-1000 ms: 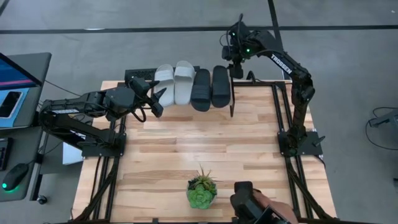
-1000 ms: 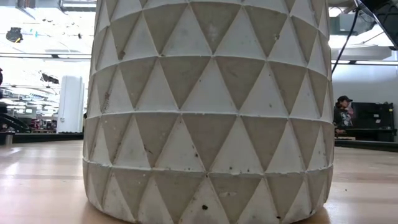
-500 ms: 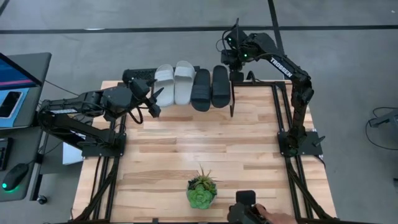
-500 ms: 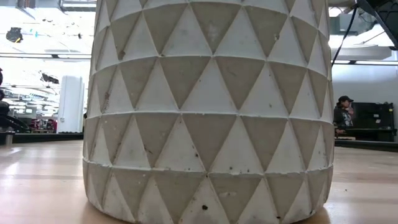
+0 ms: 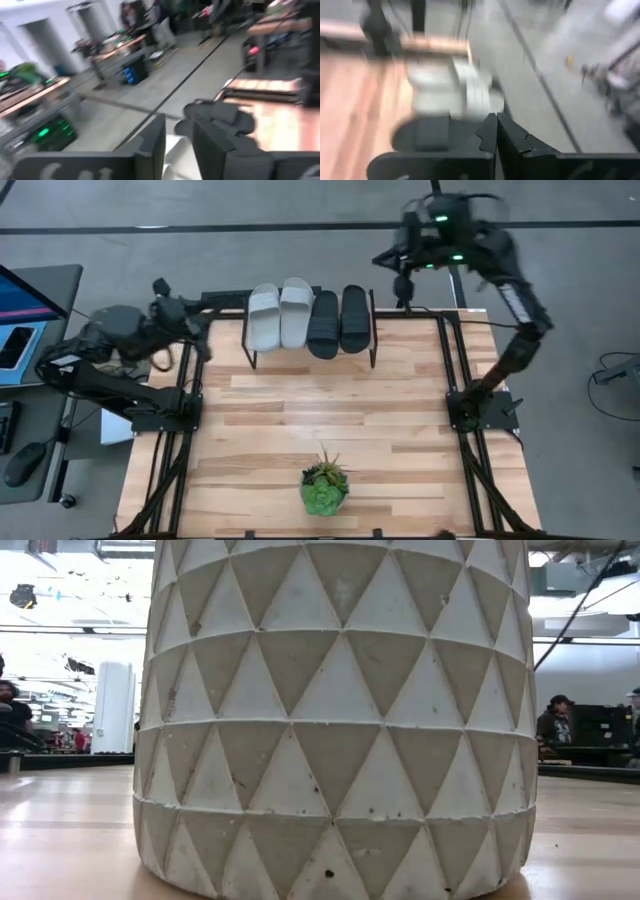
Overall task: Pick and place slides into the shelf
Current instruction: Adjust the slides on the shelf
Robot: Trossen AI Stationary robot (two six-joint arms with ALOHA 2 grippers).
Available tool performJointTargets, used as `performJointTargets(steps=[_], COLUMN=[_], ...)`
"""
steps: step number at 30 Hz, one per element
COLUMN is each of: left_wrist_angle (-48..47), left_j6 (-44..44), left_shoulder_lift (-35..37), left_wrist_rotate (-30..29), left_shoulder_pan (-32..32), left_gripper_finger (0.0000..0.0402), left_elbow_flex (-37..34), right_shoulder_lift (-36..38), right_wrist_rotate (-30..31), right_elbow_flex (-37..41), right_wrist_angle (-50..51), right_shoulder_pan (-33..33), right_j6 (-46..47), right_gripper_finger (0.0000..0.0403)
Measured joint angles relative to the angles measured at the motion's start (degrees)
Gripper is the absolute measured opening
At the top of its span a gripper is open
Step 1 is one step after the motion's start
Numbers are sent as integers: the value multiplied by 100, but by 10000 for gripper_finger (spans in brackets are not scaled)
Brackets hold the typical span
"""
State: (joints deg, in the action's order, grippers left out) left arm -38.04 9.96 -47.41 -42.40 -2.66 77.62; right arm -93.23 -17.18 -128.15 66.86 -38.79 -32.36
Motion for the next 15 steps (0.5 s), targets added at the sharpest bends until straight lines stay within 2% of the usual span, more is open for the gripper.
performJointTargets(steps=[5,10,15], left_wrist_angle=[-2,24,129], left_j6=[253,404,333], left_shoulder_lift=[585,1150,1712], left_wrist_rotate=[889,1622,1930], left_shoulder_pan=[-2,-2,-2], left_gripper_finger=[40,13,2], left_elbow_flex=[0,-165,-825], right_shoulder_lift=[705,1181,1559], right_wrist_rotate=[-593,-639,-639], right_elbow_flex=[-1,-1,200], right_wrist_angle=[-575,-647,-624], right_shoulder_pan=[45,267,709], right_j6=[434,762,991], right_gripper_finger=[1,0,0])
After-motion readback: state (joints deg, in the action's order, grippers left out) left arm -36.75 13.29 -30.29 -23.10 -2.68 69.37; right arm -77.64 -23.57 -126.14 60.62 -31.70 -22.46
